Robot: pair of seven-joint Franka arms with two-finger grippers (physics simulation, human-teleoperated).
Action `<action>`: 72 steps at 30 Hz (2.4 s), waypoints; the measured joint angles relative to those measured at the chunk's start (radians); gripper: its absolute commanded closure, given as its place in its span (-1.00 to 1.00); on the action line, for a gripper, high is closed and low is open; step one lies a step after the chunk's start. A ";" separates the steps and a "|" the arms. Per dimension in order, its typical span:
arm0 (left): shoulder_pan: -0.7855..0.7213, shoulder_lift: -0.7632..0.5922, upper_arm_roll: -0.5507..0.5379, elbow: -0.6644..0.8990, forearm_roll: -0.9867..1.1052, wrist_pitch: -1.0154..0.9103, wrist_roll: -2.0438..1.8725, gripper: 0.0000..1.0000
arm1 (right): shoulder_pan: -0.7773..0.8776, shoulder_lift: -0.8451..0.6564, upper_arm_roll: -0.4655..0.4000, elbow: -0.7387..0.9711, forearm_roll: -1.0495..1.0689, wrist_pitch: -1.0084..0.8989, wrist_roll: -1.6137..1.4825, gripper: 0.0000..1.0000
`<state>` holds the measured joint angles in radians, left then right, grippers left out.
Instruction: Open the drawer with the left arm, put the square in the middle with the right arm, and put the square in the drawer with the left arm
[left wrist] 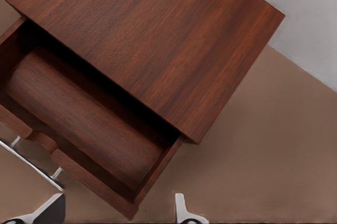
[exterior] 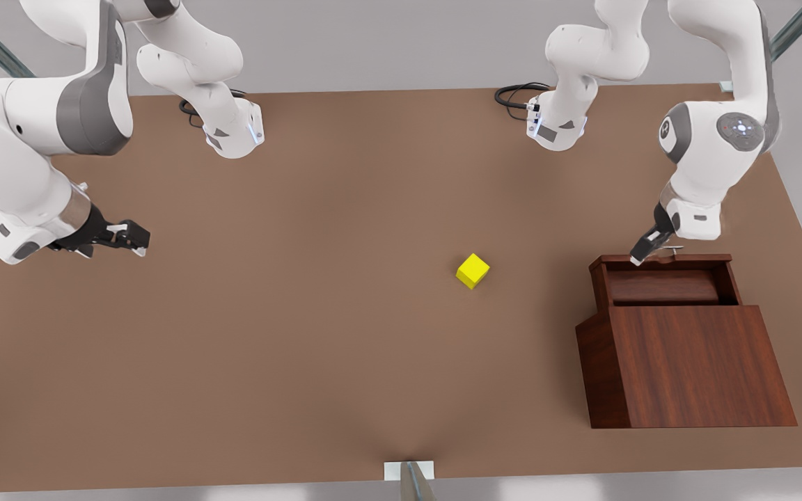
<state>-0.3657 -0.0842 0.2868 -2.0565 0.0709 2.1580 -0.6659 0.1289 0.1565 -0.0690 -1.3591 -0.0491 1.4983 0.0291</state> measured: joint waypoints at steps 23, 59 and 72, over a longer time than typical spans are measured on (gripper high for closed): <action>-0.146 0.780 -0.432 0.662 0.002 -0.092 0.696 -1.00 | -0.002 0.002 -0.002 0.002 0.003 0.019 0.002 -1.00; -0.163 0.516 -0.373 -0.033 0.156 0.286 0.672 -1.00 | -0.001 0.002 -0.002 0.001 0.003 0.030 0.002 -1.00; -0.163 0.579 -0.356 -0.028 0.175 0.372 0.671 -1.00 | -0.002 0.002 -0.002 0.002 0.005 0.031 0.002 -1.00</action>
<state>-0.5292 0.4947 -0.0691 -2.0848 0.2458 2.5299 0.0046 0.1273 0.1581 -0.0705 -1.3576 -0.0446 1.5293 0.0307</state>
